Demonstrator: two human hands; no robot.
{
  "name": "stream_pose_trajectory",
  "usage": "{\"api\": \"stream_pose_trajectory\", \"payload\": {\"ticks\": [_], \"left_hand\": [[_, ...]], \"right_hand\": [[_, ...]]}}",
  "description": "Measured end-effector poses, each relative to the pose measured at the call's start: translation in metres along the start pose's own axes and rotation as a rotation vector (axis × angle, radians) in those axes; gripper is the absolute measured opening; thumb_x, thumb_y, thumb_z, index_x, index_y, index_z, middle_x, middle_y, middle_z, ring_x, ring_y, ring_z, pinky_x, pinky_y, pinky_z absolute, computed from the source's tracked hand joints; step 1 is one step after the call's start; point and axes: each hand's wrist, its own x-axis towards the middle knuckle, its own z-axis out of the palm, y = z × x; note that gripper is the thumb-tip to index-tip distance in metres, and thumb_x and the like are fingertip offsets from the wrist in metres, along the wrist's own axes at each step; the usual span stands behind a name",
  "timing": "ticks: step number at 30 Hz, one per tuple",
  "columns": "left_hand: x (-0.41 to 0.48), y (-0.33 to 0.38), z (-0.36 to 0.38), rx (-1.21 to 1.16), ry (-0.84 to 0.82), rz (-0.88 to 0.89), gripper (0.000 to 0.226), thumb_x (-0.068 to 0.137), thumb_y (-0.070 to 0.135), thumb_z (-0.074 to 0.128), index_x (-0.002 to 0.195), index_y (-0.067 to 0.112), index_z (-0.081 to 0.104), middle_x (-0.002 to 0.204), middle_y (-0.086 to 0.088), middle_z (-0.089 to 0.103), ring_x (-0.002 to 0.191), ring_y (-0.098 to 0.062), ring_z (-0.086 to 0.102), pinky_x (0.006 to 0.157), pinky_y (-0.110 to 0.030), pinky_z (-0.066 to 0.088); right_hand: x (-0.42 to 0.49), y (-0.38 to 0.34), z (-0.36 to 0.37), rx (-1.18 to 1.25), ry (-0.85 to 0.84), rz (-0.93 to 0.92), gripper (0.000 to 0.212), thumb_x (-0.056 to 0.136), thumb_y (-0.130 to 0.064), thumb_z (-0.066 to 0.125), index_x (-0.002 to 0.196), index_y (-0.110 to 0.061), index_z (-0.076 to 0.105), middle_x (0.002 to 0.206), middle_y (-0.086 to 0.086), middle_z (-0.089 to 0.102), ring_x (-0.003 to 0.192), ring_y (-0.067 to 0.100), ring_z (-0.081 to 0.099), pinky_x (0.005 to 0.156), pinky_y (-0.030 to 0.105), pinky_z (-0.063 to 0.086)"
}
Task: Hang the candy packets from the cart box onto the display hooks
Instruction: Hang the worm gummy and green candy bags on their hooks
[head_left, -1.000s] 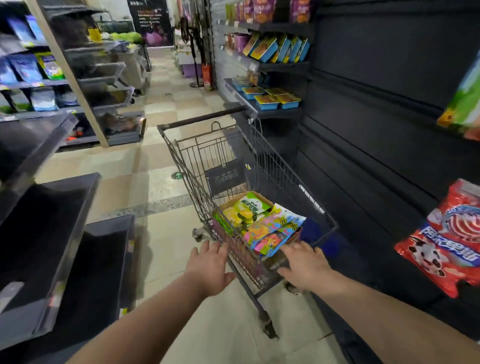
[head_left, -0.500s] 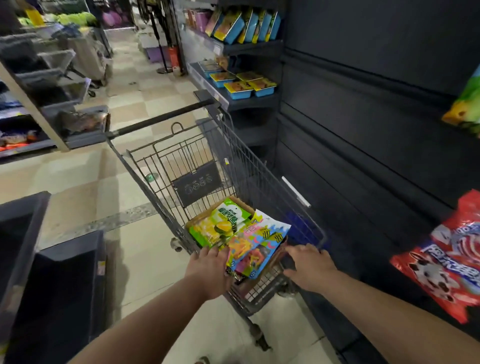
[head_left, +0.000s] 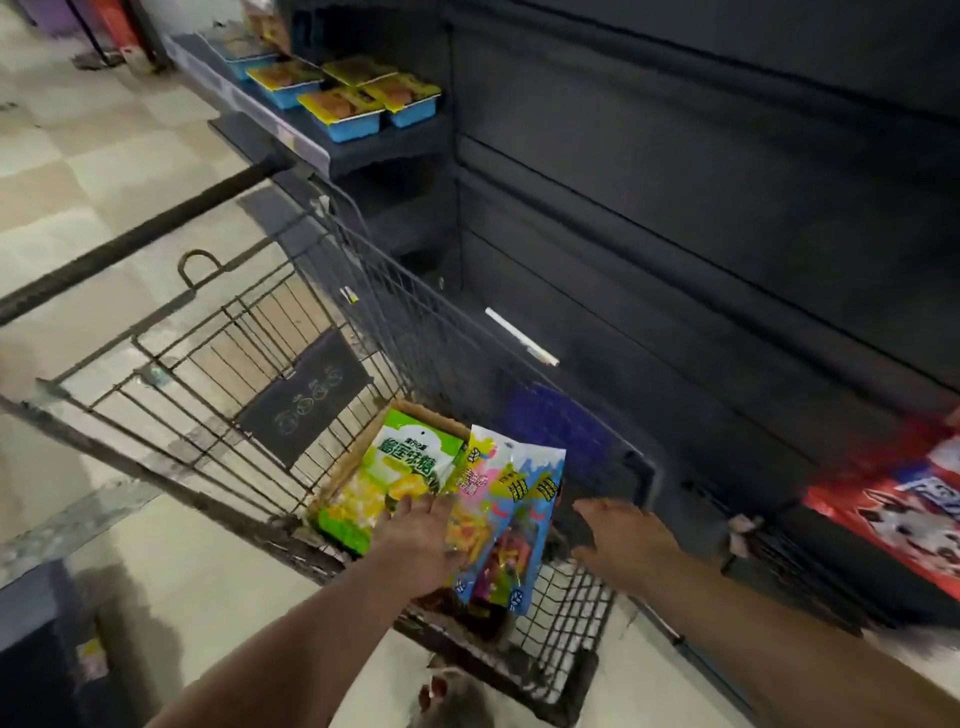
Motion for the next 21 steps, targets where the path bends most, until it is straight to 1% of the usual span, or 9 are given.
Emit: {"api": "stream_pose_trajectory", "payload": {"ticks": [2,3,5,7,10,14,17,19,21], "left_hand": [[0.022,-0.015,0.002,-0.004,-0.047,0.018,0.077,0.092,0.056,0.047,0.153,0.021,0.015,0.157,-0.005,0.024,0.145,-0.028,0.020,0.115,-0.047,0.023],[0.032,-0.022,0.005,0.003,-0.069,0.031,0.076,0.093,0.055,0.046,0.153,0.020,0.015,0.157,-0.005,0.024,0.144,-0.028,0.021,0.115,-0.047,0.023],[0.050,-0.031,0.012,0.014,-0.114,0.055,0.075,0.094,0.054,0.044,0.153,0.020,0.013,0.156,-0.006,0.025,0.144,-0.029,0.023,0.114,-0.047,0.026],[0.068,-0.037,0.020,0.004,-0.157,0.072,0.075,0.094,0.055,0.044,0.153,0.023,0.012,0.155,-0.005,0.027,0.142,-0.028,0.026,0.111,-0.046,0.031],[0.092,-0.041,0.035,-0.030,-0.209,0.108,0.073,0.092,0.051,0.048,0.152,0.022,0.018,0.152,-0.006,0.032,0.138,-0.027,0.033,0.108,-0.044,0.037],[0.118,-0.046,0.056,-0.083,-0.268,0.103,0.077,0.089,0.054,0.052,0.151,0.022,0.020,0.151,-0.009,0.031,0.137,-0.029,0.036,0.107,-0.046,0.039],[0.133,-0.049,0.070,-0.122,-0.292,0.105,0.077,0.088,0.056,0.052,0.150,0.020,0.022,0.152,-0.010,0.030,0.140,-0.029,0.032,0.110,-0.048,0.036],[0.143,-0.051,0.077,-0.146,-0.310,0.112,0.079,0.090,0.056,0.050,0.151,0.018,0.018,0.155,-0.010,0.027,0.143,-0.028,0.027,0.113,-0.045,0.032],[0.151,-0.052,0.082,-0.179,-0.317,0.118,0.083,0.090,0.056,0.051,0.153,0.016,0.014,0.155,-0.011,0.026,0.143,-0.028,0.027,0.114,-0.043,0.031]], "right_hand": [[0.017,-0.007,0.007,0.037,-0.026,0.046,0.054,0.092,-0.044,0.048,0.141,-0.025,0.036,0.145,0.005,0.043,0.132,0.027,0.042,0.108,0.038,0.036],[0.024,-0.011,0.012,0.059,-0.049,0.070,0.055,0.092,-0.043,0.048,0.142,-0.026,0.034,0.146,0.005,0.042,0.132,0.027,0.042,0.108,0.038,0.036],[0.037,-0.016,0.023,0.089,-0.112,0.106,0.060,0.094,-0.042,0.047,0.147,-0.025,0.026,0.151,0.006,0.035,0.135,0.028,0.039,0.109,0.038,0.034],[0.050,-0.019,0.033,0.107,-0.149,0.141,0.063,0.094,-0.042,0.047,0.148,-0.025,0.021,0.152,0.007,0.034,0.135,0.028,0.039,0.107,0.040,0.035],[0.071,-0.024,0.048,0.155,-0.163,0.208,0.063,0.094,-0.040,0.049,0.149,-0.023,0.022,0.149,0.007,0.039,0.132,0.028,0.042,0.103,0.037,0.039],[0.099,-0.029,0.068,0.247,-0.221,0.280,0.059,0.096,-0.039,0.047,0.147,-0.020,0.026,0.143,0.010,0.042,0.130,0.028,0.044,0.101,0.036,0.041],[0.118,-0.031,0.084,0.392,-0.213,0.347,0.060,0.095,-0.038,0.050,0.147,-0.020,0.026,0.141,0.010,0.046,0.127,0.028,0.048,0.097,0.037,0.044],[0.127,-0.033,0.095,0.502,-0.180,0.394,0.060,0.094,-0.036,0.053,0.145,-0.019,0.027,0.135,0.012,0.051,0.120,0.030,0.053,0.092,0.037,0.048],[0.134,-0.033,0.106,0.613,-0.149,0.443,0.058,0.093,-0.035,0.054,0.143,-0.020,0.029,0.129,0.011,0.056,0.111,0.030,0.059,0.088,0.037,0.051]]}}
